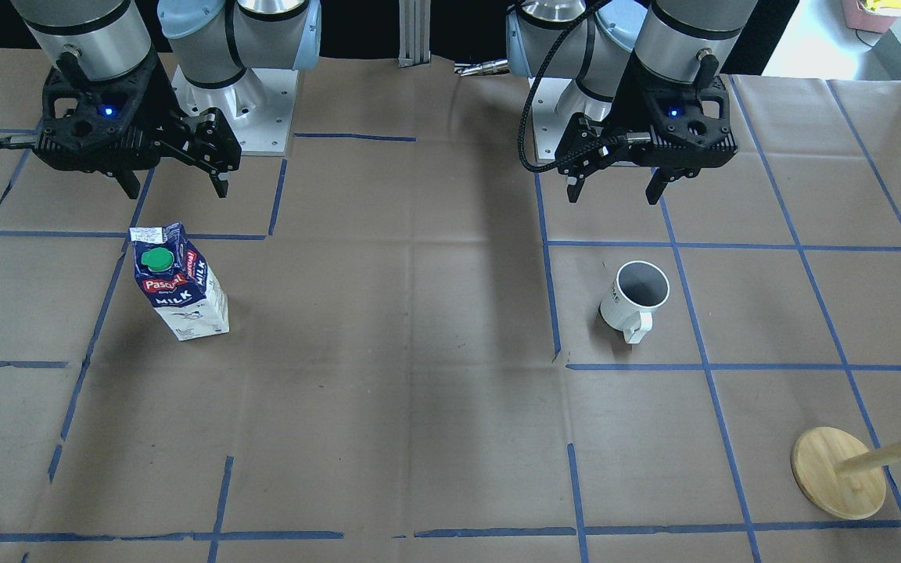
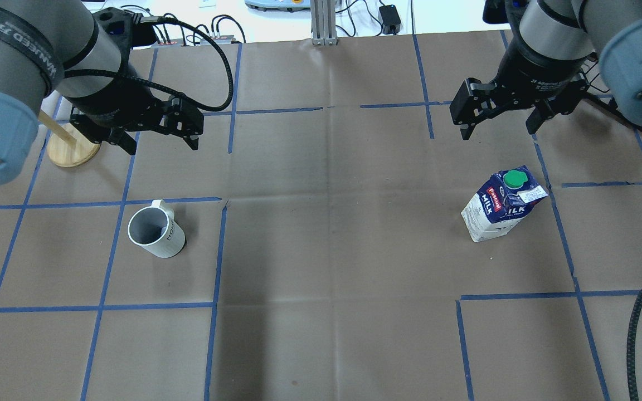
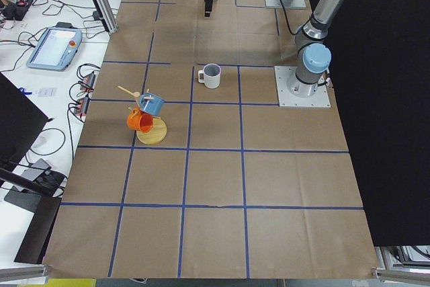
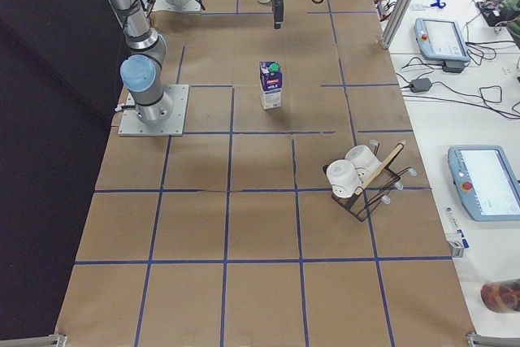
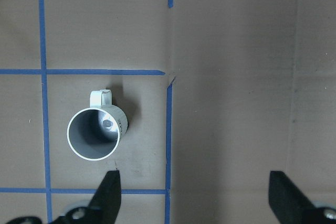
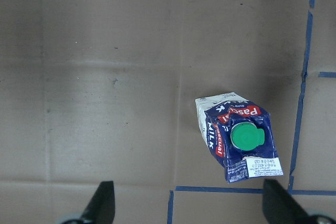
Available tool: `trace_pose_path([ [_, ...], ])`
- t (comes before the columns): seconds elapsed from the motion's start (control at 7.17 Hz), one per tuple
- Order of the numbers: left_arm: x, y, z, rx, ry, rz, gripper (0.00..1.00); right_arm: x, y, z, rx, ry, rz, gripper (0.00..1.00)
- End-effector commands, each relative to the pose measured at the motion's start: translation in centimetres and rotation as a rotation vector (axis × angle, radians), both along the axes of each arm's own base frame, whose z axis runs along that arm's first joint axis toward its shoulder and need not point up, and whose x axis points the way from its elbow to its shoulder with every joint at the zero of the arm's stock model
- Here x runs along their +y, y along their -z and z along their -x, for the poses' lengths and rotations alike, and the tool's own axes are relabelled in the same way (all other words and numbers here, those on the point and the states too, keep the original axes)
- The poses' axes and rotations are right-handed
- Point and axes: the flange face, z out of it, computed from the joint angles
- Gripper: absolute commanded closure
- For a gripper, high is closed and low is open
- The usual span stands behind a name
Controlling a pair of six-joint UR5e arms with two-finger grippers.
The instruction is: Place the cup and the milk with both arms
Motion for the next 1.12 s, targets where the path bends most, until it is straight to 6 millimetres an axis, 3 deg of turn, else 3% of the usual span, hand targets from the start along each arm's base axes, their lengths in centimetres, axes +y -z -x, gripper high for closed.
trace_pose_path([
  [0.0,0.48,0.19,0.03,-0.003,0.003,-0.002,0.0,-0.05,0.07,0.0,0.0,0.0,-0.002,0.0],
  [0.98,0.67,0.13,0.03,-0.004,0.009,0.0,0.0,-0.04,0.15,-0.01,-0.001,0.0,-0.003,0.0],
])
